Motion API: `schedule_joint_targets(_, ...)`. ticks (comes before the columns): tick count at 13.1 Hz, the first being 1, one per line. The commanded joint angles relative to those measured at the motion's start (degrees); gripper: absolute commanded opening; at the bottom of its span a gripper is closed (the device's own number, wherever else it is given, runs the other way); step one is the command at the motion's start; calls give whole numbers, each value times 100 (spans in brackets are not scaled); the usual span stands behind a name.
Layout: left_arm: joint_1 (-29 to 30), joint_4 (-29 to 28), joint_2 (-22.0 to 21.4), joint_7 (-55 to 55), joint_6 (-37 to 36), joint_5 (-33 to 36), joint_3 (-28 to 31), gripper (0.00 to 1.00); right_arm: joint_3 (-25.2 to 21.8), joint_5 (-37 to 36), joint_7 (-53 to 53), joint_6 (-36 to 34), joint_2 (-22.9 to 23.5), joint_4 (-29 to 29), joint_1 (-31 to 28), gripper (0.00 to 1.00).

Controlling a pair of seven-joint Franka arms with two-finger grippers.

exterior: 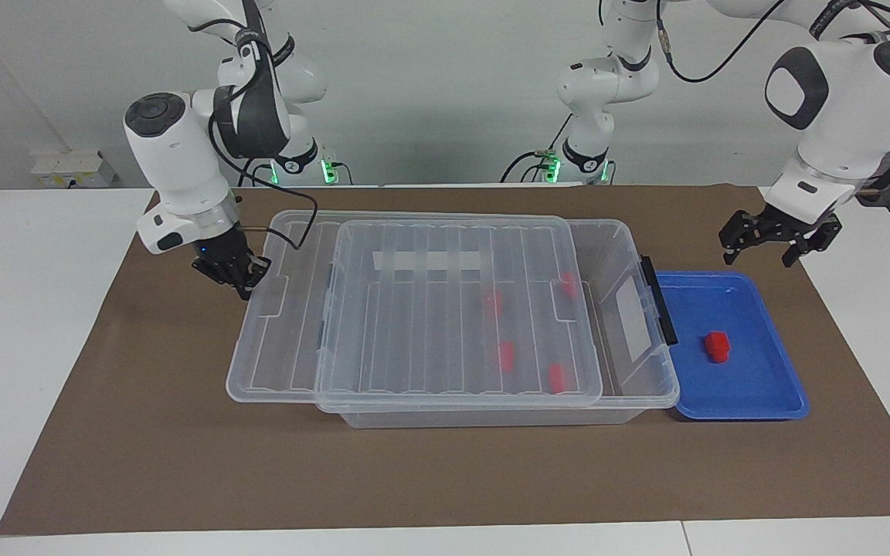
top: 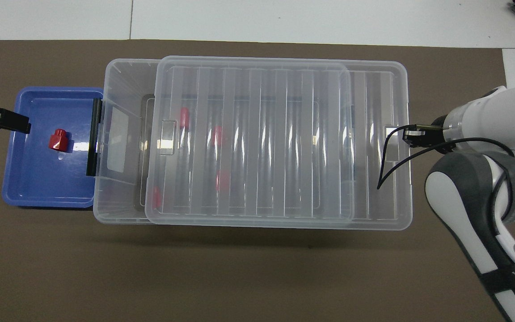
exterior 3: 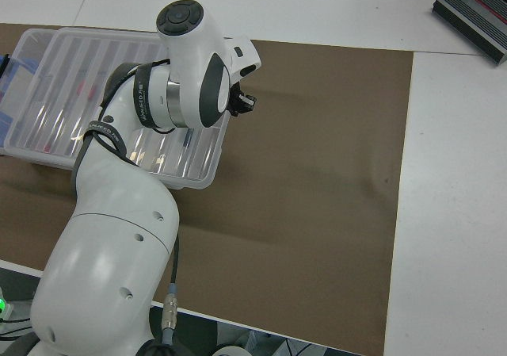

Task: Place red block in blue tray from box
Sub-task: 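Slide the clear lid back toward the blue tray with the right gripper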

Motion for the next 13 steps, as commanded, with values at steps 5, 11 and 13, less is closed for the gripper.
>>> schedule_joint_targets(5, -422, -103, -421, -572, -589, -91, 22, 100, 29, 128, 73, 392, 32, -87, 542, 0)
schedule_joint_targets(11, -441, -428, -598, -610, -448, -83, 22, 100, 47, 128, 65, 621, 103, -87, 788, 0)
schedule_joint_targets(13, -493, -297, -606, -671, -456, -83, 14, 100, 47, 128, 64, 656, 120, -79, 885, 0)
